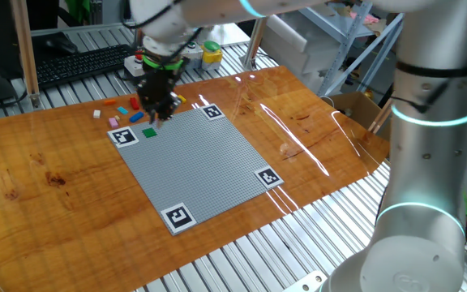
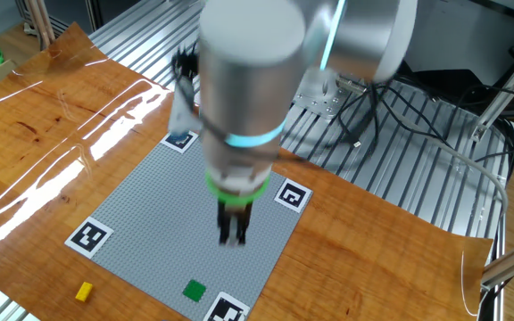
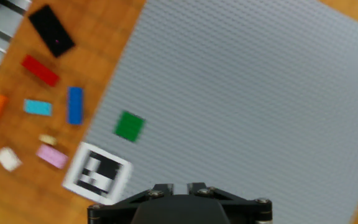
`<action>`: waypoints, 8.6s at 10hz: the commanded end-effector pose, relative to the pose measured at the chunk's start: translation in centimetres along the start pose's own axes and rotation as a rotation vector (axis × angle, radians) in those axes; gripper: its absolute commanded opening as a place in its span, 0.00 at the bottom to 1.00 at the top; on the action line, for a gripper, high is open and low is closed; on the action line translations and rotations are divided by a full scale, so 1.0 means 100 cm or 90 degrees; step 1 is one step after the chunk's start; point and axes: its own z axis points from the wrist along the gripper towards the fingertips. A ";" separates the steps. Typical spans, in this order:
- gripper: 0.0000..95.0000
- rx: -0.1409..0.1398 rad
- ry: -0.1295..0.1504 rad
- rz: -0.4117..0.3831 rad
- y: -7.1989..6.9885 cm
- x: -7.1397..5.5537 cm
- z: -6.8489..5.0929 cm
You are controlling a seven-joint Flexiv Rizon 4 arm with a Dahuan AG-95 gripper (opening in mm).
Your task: Stack small Lego blocks one on top of the other
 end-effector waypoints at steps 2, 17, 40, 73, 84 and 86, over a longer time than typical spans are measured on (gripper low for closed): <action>0.20 0.005 0.004 0.004 0.037 -0.014 0.007; 0.40 0.001 0.007 0.001 0.114 -0.061 0.013; 0.40 -0.015 0.027 0.016 0.143 -0.064 0.019; 0.20 -0.060 0.035 -0.014 0.144 -0.060 0.023; 0.40 -0.059 0.043 -0.010 0.145 -0.059 0.026; 0.40 -0.064 0.039 -0.025 0.145 -0.059 0.026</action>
